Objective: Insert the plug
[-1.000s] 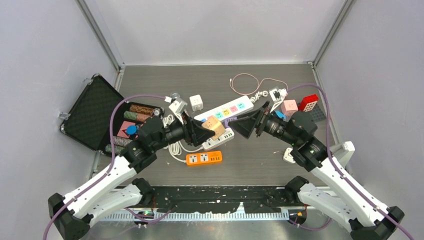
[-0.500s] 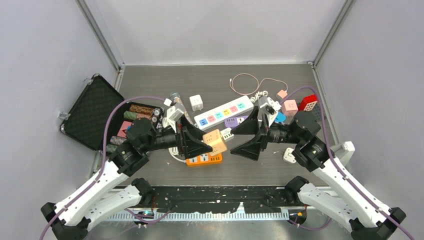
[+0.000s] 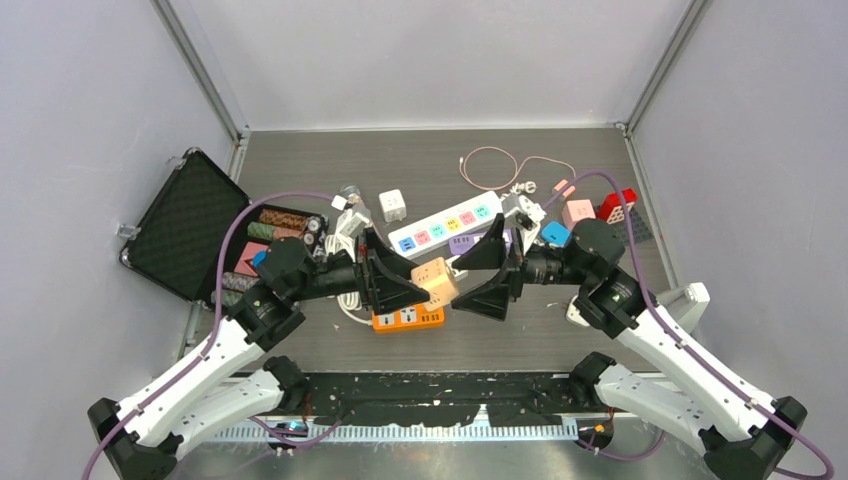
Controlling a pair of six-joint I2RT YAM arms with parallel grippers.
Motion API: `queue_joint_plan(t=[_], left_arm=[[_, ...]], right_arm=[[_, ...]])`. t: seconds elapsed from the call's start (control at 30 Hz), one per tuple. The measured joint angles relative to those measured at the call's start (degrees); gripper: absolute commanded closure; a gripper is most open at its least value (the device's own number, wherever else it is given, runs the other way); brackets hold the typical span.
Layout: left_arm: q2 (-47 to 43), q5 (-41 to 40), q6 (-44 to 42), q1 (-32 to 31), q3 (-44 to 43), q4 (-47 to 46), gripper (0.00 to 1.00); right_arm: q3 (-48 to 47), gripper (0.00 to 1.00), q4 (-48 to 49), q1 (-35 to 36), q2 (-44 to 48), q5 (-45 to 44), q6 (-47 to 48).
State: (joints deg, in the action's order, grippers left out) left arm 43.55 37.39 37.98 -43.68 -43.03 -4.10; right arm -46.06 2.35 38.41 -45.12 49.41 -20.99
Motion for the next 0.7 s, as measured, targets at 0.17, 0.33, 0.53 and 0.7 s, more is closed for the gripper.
queue_joint_plan(t=[0.17, 0.33, 0.53, 0.7], left_arm=[[0.22, -0.04, 1.79, 0.00, 0.13, -3.15, 1.00], [0.26, -0.68, 2.97, 0.00, 1.25, -5.18, 1.00], [0.15, -1.90, 4.57, 0.33, 2.60, -6.99, 1.00], [-1.51, -4.00, 6.51, 0.31, 3.76, -8.68, 0.77]], right_arm=[[-0.02, 0.01, 0.28, 1.95, -2.32, -4.31, 0.33], [-1.20, 0.17, 1.55, 2.47, -5.33, -5.14, -1.16], [-2.93, 0.53, 2.82, 2.78, -7.74, -3.58, -4.02], [-3.67, 0.93, 3.72, 2.80, -9.01, -1.97, -5.49]])
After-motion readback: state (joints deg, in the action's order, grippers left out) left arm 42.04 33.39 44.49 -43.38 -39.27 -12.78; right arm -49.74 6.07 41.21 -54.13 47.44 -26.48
